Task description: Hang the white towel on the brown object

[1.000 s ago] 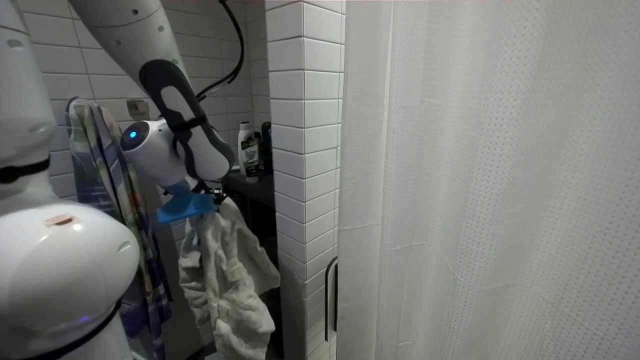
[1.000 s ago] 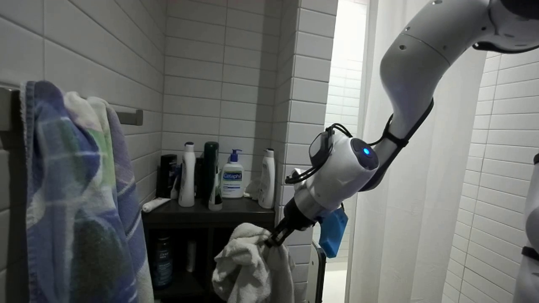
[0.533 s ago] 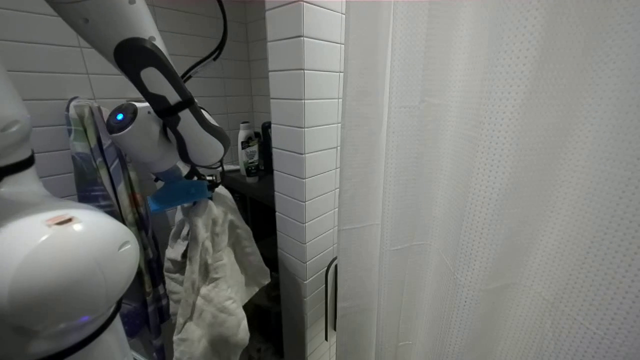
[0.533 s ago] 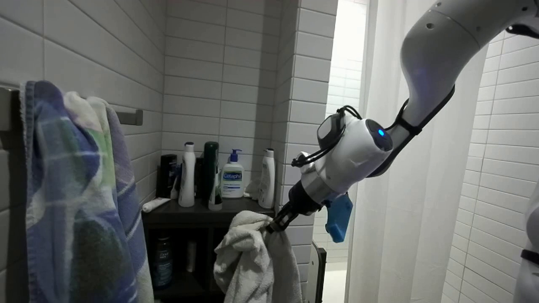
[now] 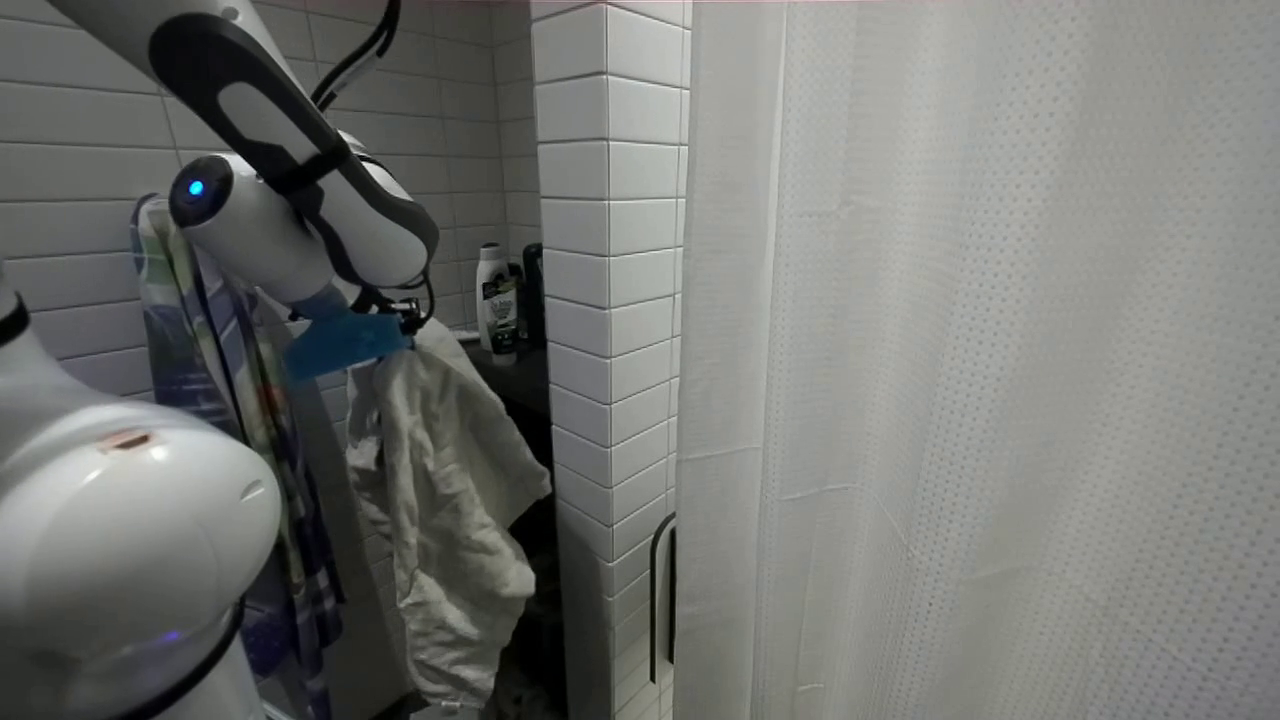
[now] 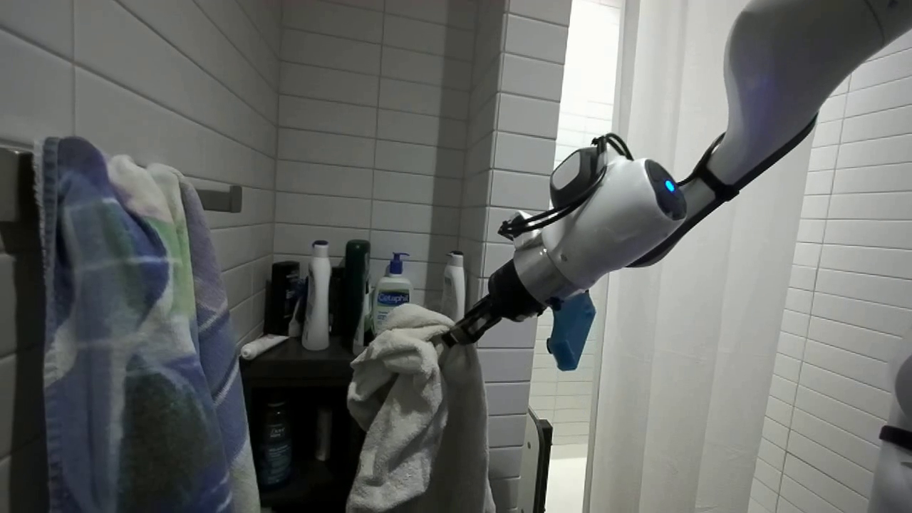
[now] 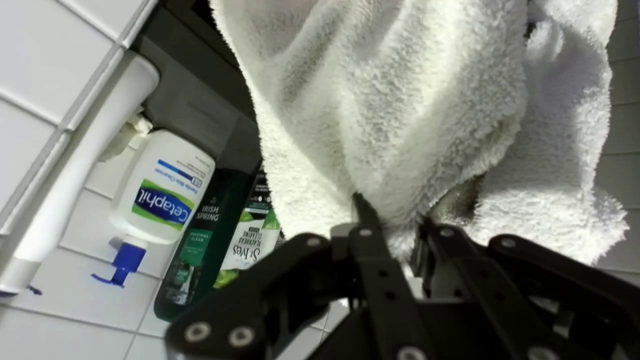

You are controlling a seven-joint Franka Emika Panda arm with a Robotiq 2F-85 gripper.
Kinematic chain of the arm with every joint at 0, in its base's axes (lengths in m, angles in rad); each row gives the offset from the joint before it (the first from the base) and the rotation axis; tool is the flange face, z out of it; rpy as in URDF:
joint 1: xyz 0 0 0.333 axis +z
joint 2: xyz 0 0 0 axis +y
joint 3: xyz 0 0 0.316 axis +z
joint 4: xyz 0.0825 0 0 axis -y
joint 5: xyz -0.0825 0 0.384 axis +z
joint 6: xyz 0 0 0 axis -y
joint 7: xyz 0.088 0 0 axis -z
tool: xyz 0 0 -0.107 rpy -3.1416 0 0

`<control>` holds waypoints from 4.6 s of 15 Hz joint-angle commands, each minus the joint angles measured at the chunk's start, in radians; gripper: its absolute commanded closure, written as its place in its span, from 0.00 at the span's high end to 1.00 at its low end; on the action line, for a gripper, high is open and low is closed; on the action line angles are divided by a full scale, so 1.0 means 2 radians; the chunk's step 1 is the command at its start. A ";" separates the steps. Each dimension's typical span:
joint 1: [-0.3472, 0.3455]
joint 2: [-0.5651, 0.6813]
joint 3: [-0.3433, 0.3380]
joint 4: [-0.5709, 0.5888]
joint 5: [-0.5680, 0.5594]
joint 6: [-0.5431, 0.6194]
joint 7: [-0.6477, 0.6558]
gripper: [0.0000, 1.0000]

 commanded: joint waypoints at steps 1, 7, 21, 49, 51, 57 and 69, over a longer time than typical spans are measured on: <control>0.002 -0.048 0.006 -0.004 0.013 0.011 -0.002 0.04; 0.020 -0.090 0.010 0.007 0.027 0.021 0.006 0.04; 0.047 -0.116 0.043 0.046 0.124 -0.021 -0.044 0.04; 0.040 -0.173 0.062 0.097 0.192 -0.094 -0.072 0.04; 0.044 -0.174 0.057 0.102 0.185 -0.093 -0.060 0.04; 0.058 -0.136 0.070 0.121 0.173 -0.090 -0.037 0.04; 0.055 -0.075 0.133 0.159 0.181 -0.111 -0.067 0.04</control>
